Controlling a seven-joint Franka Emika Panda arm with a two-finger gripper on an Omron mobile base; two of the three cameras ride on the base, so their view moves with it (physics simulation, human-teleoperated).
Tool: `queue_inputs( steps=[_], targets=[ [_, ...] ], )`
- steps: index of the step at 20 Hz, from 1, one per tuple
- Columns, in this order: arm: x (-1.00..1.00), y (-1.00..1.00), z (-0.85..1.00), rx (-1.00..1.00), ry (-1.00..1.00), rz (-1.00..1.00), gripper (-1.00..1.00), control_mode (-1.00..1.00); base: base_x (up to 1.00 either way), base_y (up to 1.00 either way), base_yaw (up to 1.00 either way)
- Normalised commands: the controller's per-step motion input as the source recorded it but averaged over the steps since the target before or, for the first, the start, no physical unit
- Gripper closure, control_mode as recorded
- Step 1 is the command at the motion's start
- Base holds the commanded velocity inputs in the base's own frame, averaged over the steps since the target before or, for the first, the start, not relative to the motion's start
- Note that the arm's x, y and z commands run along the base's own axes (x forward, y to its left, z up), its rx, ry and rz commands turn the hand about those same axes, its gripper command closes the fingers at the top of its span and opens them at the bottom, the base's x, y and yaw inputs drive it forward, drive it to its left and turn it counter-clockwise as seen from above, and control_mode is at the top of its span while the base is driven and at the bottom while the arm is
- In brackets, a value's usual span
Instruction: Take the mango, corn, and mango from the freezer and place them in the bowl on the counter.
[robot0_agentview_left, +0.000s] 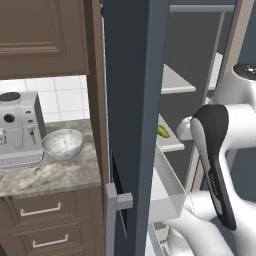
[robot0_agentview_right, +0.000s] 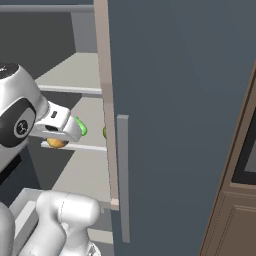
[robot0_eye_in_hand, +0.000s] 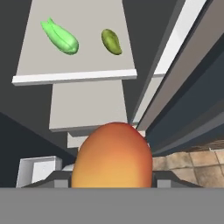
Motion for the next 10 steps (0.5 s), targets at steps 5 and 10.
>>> queue_inputs(
  steps=[5, 10],
  targets=[
    [-0.05, 0.0, -0.32, 0.0, 0.0, 0.0, 1.0, -1.0, 0.0, 0.0, 0.0],
    [-0.16, 0.0, -0.23, 0.0, 0.0, 0.0, 1.0, -1.0, 0.0, 0.0, 0.0]
  ],
)
